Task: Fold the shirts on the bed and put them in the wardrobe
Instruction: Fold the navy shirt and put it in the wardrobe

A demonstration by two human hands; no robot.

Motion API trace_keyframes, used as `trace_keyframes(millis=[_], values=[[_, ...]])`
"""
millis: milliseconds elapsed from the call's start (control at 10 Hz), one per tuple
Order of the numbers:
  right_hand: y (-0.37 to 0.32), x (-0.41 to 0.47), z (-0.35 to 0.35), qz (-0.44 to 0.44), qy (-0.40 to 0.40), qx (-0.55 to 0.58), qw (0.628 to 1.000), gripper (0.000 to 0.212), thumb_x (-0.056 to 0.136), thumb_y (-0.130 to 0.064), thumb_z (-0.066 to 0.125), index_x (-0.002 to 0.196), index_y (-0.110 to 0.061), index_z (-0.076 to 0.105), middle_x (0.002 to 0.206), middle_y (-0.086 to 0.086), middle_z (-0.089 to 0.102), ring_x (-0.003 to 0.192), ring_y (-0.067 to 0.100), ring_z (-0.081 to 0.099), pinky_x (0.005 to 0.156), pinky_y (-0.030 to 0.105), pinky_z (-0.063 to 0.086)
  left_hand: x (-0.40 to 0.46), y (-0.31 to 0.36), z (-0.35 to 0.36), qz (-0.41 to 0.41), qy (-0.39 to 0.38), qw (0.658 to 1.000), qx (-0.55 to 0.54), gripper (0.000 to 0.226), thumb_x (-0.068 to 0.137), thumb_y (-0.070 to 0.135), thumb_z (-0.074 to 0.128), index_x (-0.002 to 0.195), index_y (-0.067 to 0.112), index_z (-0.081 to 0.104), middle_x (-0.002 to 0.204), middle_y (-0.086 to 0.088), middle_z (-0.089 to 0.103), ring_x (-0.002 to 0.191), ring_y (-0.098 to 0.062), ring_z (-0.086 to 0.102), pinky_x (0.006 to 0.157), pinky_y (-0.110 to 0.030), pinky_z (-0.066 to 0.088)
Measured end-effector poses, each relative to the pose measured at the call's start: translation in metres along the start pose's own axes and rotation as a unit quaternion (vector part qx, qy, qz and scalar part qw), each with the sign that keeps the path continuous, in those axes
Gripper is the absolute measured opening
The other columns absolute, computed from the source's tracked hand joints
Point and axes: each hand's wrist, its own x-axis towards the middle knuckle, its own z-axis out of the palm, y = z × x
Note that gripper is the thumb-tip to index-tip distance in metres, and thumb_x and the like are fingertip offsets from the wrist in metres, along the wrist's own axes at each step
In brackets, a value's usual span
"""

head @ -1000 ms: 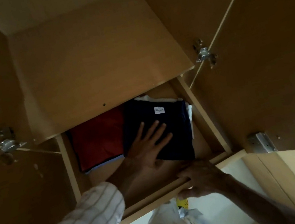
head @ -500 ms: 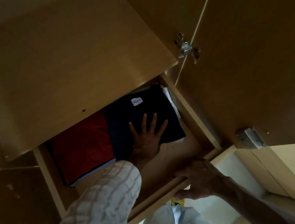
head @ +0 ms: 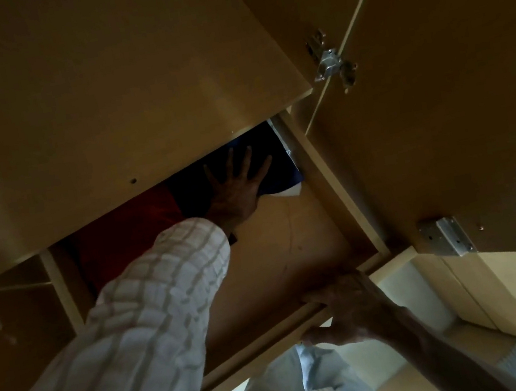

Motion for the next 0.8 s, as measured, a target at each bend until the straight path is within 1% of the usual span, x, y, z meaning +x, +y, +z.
trace_keyframes(millis=[100, 200, 300, 400, 500, 600, 700, 800], values=[[0.005, 0.004, 0.005, -0.007, 0.018, -0.008, 1.000, 0.076, 0.065, -0.091, 0.038, 0.116, -0.037, 0.056, 0.116, -0.019, 0.063, 0.119, 0.008, 0.050, 0.108, 0.033, 0.032, -0.006, 0.000, -0.005, 0.015, -0.009, 1.000, -0.012, 0.085, 0.097, 0.047, 0.049, 0.153, 0.042, -0.015, 0.163, -0.003, -0.022, 0.148, -0.040, -0.019, 0.107, -0.078, -0.001], [0.002, 0.001, -0.001, -0.008, 0.034, -0.018, 0.999, 0.073, 0.068, -0.089, 0.041, 0.117, -0.037, 0.058, 0.115, -0.018, 0.064, 0.117, 0.010, 0.055, 0.104, 0.032, 0.036, -0.030, 0.005, -0.004, 0.050, -0.021, 0.999, -0.006, 0.088, 0.096, 0.053, 0.046, 0.154, 0.035, -0.017, 0.162, -0.005, -0.025, 0.148, -0.036, -0.023, 0.111, -0.073, -0.002], [-0.008, -0.004, -0.013, -0.021, 0.019, -0.032, 0.999, 0.070, 0.072, -0.085, 0.045, 0.121, -0.038, 0.056, 0.118, -0.019, 0.062, 0.119, 0.010, 0.052, 0.109, 0.032, 0.032, -0.070, 0.005, 0.003, 0.084, -0.020, 0.996, -0.005, 0.086, 0.096, 0.049, 0.045, 0.156, 0.029, -0.012, 0.163, -0.008, -0.020, 0.149, -0.033, -0.020, 0.116, -0.065, -0.001], [-0.009, -0.009, -0.020, -0.031, -0.020, -0.047, 0.998, 0.065, 0.080, -0.074, 0.053, 0.136, -0.041, 0.044, 0.138, -0.016, 0.050, 0.133, 0.014, 0.038, 0.116, 0.036, 0.020, -0.122, -0.002, 0.019, 0.118, 0.053, 0.990, -0.057, 0.073, 0.096, 0.046, 0.039, 0.158, 0.022, 0.008, 0.165, -0.012, 0.006, 0.151, -0.034, 0.001, 0.120, -0.057, 0.008], [-0.008, -0.008, -0.025, -0.038, -0.046, -0.043, 0.997, 0.059, 0.081, -0.067, 0.056, 0.133, -0.042, 0.047, 0.137, -0.017, 0.050, 0.131, 0.012, 0.039, 0.115, 0.035, 0.024, -0.178, 0.002, 0.015, 0.096, 0.055, 0.972, -0.206, 0.063, 0.099, 0.053, 0.042, 0.154, 0.025, 0.029, 0.162, -0.003, 0.026, 0.150, -0.023, 0.019, 0.120, -0.046, 0.017], [-0.008, 0.024, -0.057, -0.036, -0.147, 0.031, 0.988, 0.046, 0.087, -0.052, 0.061, 0.125, -0.026, 0.060, 0.129, 0.002, 0.061, 0.122, 0.025, 0.053, 0.110, 0.043, 0.038, -0.224, 0.014, -0.008, 0.028, -0.099, 0.964, -0.244, 0.070, 0.088, 0.069, 0.051, 0.149, 0.038, 0.036, 0.153, 0.013, 0.040, 0.139, -0.010, 0.037, 0.114, -0.030, 0.032], [-0.013, 0.069, -0.111, -0.025, -0.196, 0.068, 0.978, 0.044, 0.095, -0.040, 0.062, 0.125, -0.008, 0.066, 0.128, 0.018, 0.063, 0.125, 0.034, 0.056, 0.106, 0.037, 0.040, -0.243, 0.019, -0.019, 0.052, -0.190, 0.954, -0.227, 0.069, 0.073, 0.076, 0.061, 0.131, 0.040, 0.051, 0.123, 0.016, 0.064, 0.108, -0.009, 0.060, 0.095, -0.032, 0.050], [-0.035, 0.101, -0.151, -0.065, 0.110, -0.009, 0.992, 0.053, 0.094, -0.037, 0.059, 0.144, -0.021, 0.050, 0.148, 0.004, 0.049, 0.136, 0.022, 0.044, 0.111, 0.033, 0.034, -0.257, 0.022, -0.013, 0.053, -0.220, 0.953, -0.201, 0.051, 0.071, 0.059, 0.068, 0.113, 0.032, 0.056, 0.101, 0.009, 0.067, 0.091, -0.015, 0.063, 0.076, -0.029, 0.050]])
